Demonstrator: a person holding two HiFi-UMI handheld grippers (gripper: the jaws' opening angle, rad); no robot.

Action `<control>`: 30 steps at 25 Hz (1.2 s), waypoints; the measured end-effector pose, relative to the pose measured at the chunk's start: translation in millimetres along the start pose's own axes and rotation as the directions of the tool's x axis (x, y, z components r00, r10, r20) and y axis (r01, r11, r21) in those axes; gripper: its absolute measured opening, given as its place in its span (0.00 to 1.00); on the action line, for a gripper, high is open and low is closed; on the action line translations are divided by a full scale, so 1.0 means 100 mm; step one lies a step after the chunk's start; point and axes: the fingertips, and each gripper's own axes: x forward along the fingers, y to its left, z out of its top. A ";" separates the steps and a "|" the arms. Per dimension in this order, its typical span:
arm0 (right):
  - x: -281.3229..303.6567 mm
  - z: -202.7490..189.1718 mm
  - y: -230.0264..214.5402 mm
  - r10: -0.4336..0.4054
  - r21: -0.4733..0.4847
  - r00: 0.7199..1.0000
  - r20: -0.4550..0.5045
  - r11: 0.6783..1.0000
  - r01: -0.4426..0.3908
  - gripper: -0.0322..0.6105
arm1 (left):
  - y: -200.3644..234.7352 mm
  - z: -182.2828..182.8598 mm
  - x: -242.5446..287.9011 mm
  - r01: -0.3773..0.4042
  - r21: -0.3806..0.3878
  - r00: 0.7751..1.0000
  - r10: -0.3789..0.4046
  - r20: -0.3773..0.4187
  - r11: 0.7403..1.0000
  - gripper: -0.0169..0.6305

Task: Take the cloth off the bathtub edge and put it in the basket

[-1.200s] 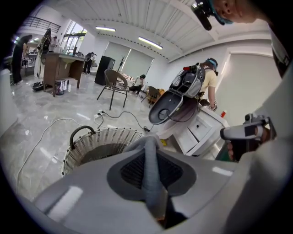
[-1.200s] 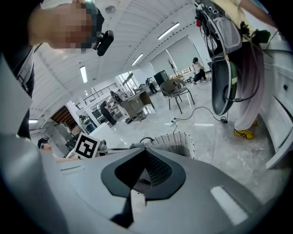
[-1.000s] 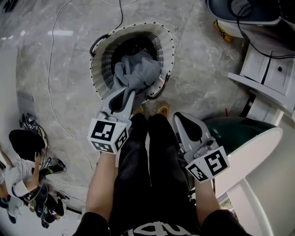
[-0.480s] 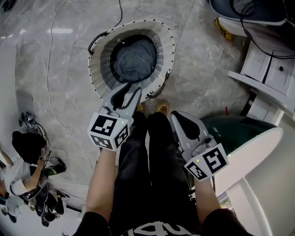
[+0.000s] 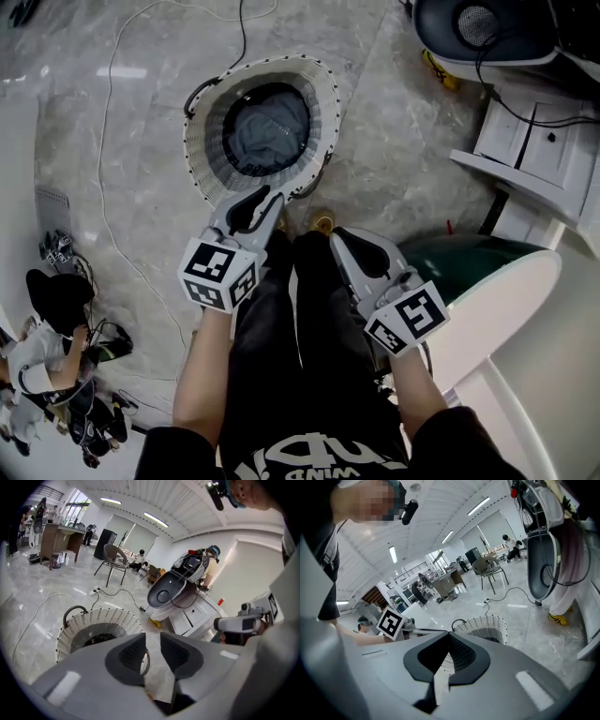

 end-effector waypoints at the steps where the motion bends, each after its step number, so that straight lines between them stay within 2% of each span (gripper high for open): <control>1: -0.06 0.03 0.04 0.001 -0.004 1.000 0.001 1.000 -0.001 0.06 | -0.06 0.04 -0.07 0.001 -0.004 1.000 -0.001 0.005 1.000 0.17; 8: -0.45 0.41 0.36 0.025 -0.049 0.999 0.026 0.998 -0.024 0.06 | -0.56 0.41 -0.57 0.021 -0.019 0.999 -0.020 0.043 1.000 0.09; 13: -0.77 0.65 0.60 0.041 -0.071 0.997 0.064 0.997 -0.036 0.06 | -1.02 0.72 -1.00 0.073 0.033 0.995 -0.075 0.060 0.997 0.03; 19: -1.15 0.90 0.86 0.056 -0.107 0.991 0.123 0.993 -0.043 0.06 | -1.50 1.06 -1.48 0.112 0.108 0.987 -0.124 0.101 0.988 0.03; 26: -1.55 1.00 1.20 0.085 -0.183 0.982 0.171 0.982 -0.053 0.06 | -2.04 1.19 -1.81 0.172 0.165 0.971 -0.195 0.138 0.971 0.03; 30: -1.76 1.19 1.32 0.095 -0.226 0.968 0.230 0.973 -0.041 0.06 | -2.34 1.33 -1.97 0.220 0.201 0.952 -0.255 0.170 0.955 0.03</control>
